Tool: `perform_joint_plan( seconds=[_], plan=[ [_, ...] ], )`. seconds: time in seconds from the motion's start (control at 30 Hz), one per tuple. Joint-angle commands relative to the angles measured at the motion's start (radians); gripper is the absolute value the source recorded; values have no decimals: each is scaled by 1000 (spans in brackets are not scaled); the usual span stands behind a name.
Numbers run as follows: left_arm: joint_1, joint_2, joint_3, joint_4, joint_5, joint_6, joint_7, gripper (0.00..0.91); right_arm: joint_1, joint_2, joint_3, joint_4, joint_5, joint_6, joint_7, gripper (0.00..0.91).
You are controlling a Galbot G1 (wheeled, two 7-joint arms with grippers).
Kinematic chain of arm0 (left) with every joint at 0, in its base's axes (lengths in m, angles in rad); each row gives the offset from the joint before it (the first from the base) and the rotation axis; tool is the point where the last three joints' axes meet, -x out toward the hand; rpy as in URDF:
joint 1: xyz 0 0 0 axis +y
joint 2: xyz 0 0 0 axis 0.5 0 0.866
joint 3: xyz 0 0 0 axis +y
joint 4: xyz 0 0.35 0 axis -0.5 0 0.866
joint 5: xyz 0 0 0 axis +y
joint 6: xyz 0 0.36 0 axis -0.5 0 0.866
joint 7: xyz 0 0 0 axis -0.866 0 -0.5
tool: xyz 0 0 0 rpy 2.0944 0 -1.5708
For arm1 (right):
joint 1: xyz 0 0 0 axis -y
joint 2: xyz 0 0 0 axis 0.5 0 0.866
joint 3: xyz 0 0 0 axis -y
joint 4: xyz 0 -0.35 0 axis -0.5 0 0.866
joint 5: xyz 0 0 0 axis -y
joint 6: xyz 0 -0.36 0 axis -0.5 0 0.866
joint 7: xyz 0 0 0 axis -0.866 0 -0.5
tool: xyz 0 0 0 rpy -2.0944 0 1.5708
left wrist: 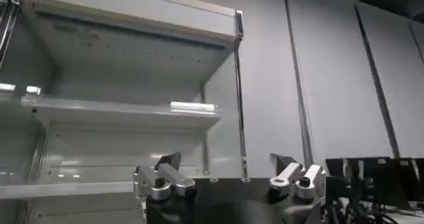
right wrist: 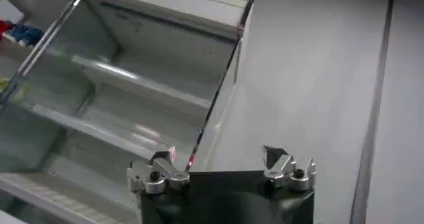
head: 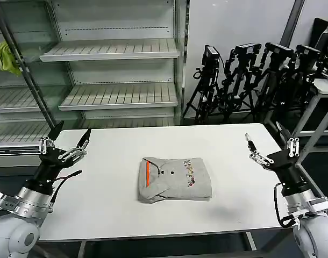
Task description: Fold and organize the clothes.
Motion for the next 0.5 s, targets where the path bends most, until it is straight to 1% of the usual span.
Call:
perform_joint_plan(
  seconds=[0.03,0.5],
  plan=[
    [6,1,0,-2,-7,2,-1,907,9,3,-13,-11,-2,14,-2,907],
    [11,-6,1,-12,9,12,-6,907,7,8,-14,-14,-13,17,3,907]
  ],
)
